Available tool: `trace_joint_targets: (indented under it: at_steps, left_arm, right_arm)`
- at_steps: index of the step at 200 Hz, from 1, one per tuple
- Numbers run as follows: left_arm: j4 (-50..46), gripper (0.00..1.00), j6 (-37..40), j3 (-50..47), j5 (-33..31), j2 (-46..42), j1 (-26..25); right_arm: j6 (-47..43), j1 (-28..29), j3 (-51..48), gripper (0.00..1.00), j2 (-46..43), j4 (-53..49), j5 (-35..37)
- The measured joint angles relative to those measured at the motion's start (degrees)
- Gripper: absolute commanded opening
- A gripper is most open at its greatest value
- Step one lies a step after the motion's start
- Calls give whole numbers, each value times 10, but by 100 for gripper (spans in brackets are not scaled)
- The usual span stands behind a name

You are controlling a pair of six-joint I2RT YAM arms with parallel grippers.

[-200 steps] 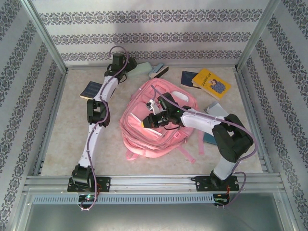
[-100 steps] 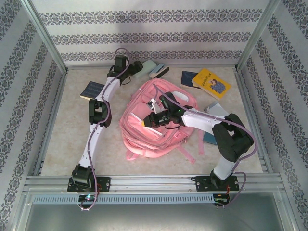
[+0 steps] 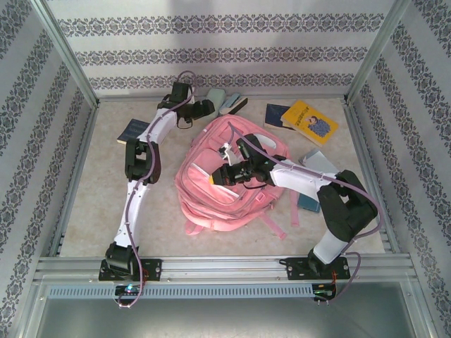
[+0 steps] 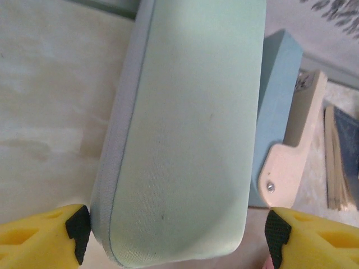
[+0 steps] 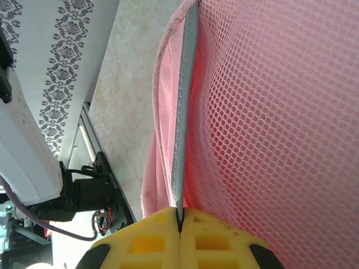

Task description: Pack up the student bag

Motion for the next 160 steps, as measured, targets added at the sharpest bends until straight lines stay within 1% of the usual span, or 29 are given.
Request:
trace_joint_targets:
  at_steps: [18, 24, 49, 61, 98, 125, 160]
  left_arm:
    - [-40, 82, 12, 46, -8, 18, -1]
    - [-48, 83, 14, 60, -16, 24, -1]
    - [-77, 96, 29, 78, -66, 27, -5]
    - [-83, 100, 39, 77, -95, 27, -9]
    - [-82, 100, 71, 70, -150, 23, -34]
    - [-72, 100, 75, 70, -159, 21, -53]
    - [-67, 100, 74, 73, -160, 23, -57]
  right_arm:
    - [0, 0, -3, 0, -5, 0, 2]
    - [0, 0, -4, 0, -7, 0, 3]
    - [0, 0, -6, 0, -12, 0, 6]
    - [0, 0, -6, 0, -12, 0, 6]
    - [0, 0, -6, 0, -12, 0, 6]
    - [-3, 0, -6, 0, -12, 0, 6]
    - [-4, 0, -12, 0, -13, -2, 6]
